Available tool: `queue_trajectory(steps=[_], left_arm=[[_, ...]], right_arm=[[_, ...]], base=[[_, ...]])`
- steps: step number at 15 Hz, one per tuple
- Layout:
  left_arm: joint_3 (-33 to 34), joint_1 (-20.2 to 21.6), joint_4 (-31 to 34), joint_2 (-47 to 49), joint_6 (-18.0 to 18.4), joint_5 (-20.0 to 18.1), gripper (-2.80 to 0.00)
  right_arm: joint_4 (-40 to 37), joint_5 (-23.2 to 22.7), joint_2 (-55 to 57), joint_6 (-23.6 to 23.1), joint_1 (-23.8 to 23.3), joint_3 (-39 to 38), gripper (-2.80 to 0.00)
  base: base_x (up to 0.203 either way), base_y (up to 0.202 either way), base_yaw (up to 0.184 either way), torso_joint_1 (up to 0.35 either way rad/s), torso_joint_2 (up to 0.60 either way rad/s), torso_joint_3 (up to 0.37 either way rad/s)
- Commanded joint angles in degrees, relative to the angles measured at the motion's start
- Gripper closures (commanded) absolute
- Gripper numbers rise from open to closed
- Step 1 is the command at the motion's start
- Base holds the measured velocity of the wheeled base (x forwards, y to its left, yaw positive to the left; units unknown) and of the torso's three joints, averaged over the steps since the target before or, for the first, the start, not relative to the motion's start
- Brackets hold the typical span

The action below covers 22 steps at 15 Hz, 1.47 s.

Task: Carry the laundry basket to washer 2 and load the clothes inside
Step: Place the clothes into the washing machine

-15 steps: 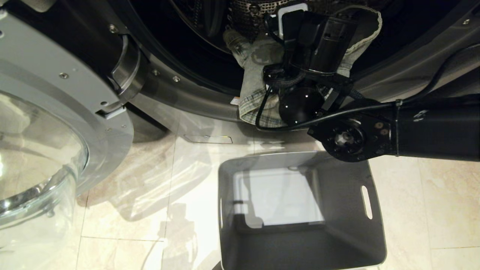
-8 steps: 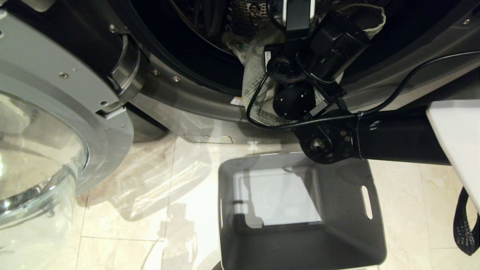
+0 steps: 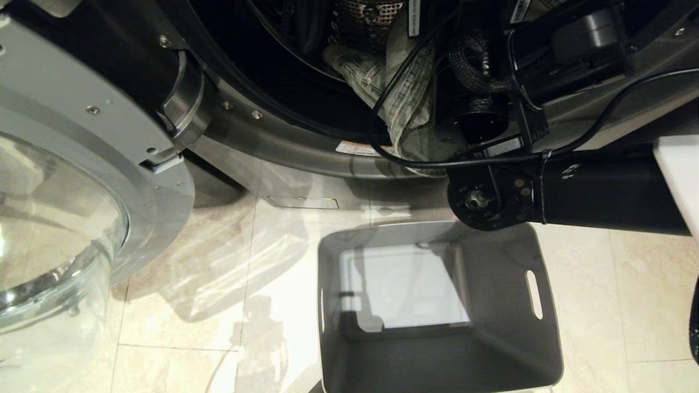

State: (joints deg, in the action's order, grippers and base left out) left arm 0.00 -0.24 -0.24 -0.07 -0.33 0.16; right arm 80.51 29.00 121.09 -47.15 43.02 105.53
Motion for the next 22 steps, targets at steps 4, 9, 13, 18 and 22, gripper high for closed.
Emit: queue_trajectory(steps=[4, 9, 13, 18, 22], left_arm=[[0.0, -0.02, -0.02, 0.07, -0.02, 0.02, 0.0], [0.0, -0.02, -0.02, 0.07, -0.02, 0.02, 0.0], [0.0, -0.02, -0.02, 0.07, -0.02, 0.02, 0.0], [0.0, -0.02, -0.02, 0.07, -0.02, 0.02, 0.0], [0.0, -0.02, -0.02, 0.07, -0.02, 0.02, 0.0]], right_arm=[[1.75, -5.01, -1.39, 0.74, 0.31, 0.67, 0.0], [-1.94, -1.6, -3.8, 4.79, 0.43, -2.65, 0.0], [-15.8, 1.23, -10.47, 13.36, 0.51, -4.82, 0.0], [-42.43, 0.95, -21.01, 32.46, 0.86, -11.48, 0.0], [-60.73, -4.32, -27.33, 45.62, 1.44, -18.39, 0.0]], base=[[0.0, 0.0, 0.0, 0.0, 0.0, 0.0], [0.0, 0.0, 0.0, 0.0, 0.0, 0.0], [0.0, 0.0, 0.0, 0.0, 0.0, 0.0], [0.0, 0.0, 0.0, 0.0, 0.0, 0.0], [0.0, 0.0, 0.0, 0.0, 0.0, 0.0]])
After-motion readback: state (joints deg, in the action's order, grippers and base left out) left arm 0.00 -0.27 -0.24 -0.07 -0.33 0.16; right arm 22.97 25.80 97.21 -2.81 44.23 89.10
